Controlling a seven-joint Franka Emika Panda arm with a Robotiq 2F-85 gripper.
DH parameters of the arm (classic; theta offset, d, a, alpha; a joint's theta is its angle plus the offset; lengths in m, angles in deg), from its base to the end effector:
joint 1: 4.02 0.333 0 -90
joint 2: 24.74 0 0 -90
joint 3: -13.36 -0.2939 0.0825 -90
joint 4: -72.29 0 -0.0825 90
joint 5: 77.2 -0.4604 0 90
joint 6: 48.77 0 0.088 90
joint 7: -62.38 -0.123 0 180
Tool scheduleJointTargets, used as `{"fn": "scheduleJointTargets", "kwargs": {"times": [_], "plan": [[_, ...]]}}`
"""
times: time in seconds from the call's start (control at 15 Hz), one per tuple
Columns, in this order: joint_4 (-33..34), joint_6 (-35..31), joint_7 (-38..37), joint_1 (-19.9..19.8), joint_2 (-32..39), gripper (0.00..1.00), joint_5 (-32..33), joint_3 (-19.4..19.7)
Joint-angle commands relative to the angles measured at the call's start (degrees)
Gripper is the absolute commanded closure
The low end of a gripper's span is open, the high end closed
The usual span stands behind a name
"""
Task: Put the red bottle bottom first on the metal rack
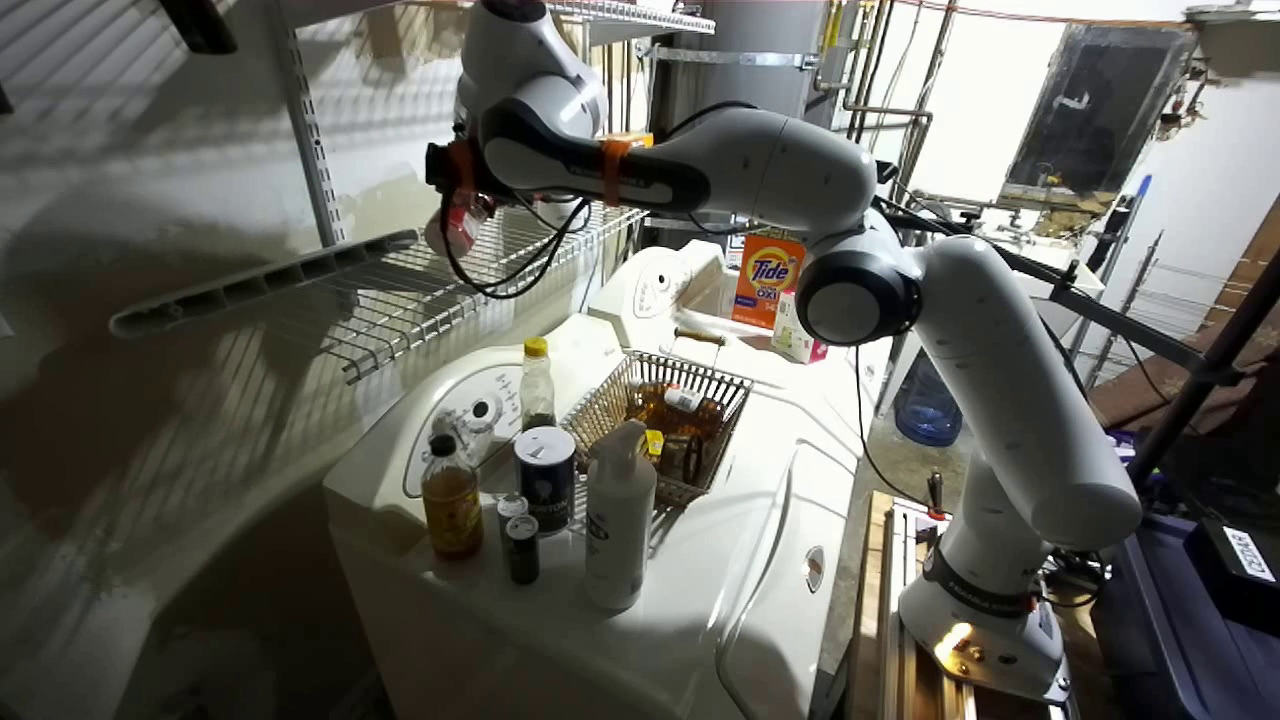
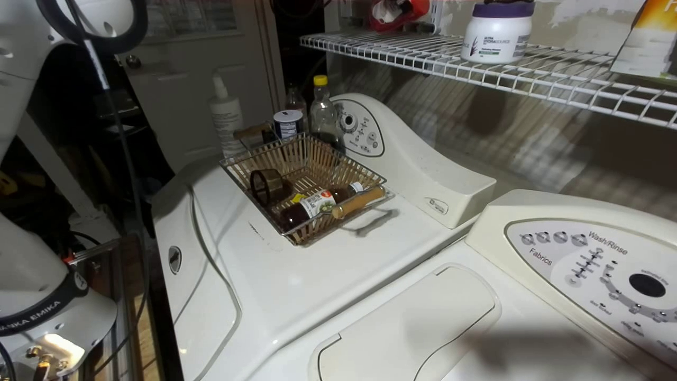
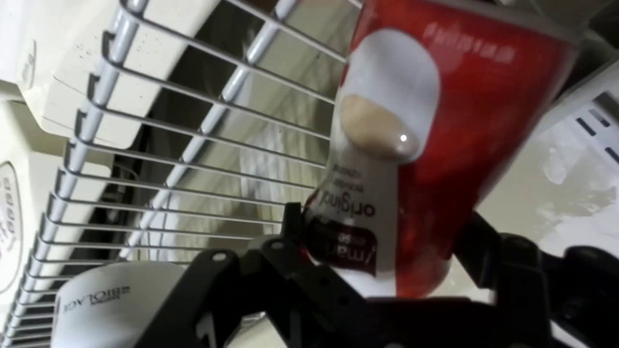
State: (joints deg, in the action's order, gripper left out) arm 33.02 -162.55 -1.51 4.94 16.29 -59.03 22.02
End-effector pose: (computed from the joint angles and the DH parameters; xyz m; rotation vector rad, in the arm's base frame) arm 0.8332 0.0389 0.6149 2.5575 -1.4012 1.0914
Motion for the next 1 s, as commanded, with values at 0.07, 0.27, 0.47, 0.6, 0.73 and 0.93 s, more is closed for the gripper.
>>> {"fn": "scheduleJointTargets", "kwargs": {"times": [0.07,0.27,0.47,0.6,0.73,0.93], "plan": [[-2.57,-7.56,11.71,-0.04,-1.56,0.49,2.0,-0.57],[-4.68,-14.32,18.87,-0.09,-2.2,0.49,2.58,-0.26],[-7.79,-22.75,23.92,0.03,-2.99,0.49,4.67,0.49],[-11.05,-27.88,26.92,-0.2,-4.36,0.49,5.62,0.53],[-15.54,-31.68,28.89,-0.37,-6.66,0.49,6.13,0.56],[-23.21,-37.05,29.53,-0.18,-10.97,0.49,7.15,1.44]]}}
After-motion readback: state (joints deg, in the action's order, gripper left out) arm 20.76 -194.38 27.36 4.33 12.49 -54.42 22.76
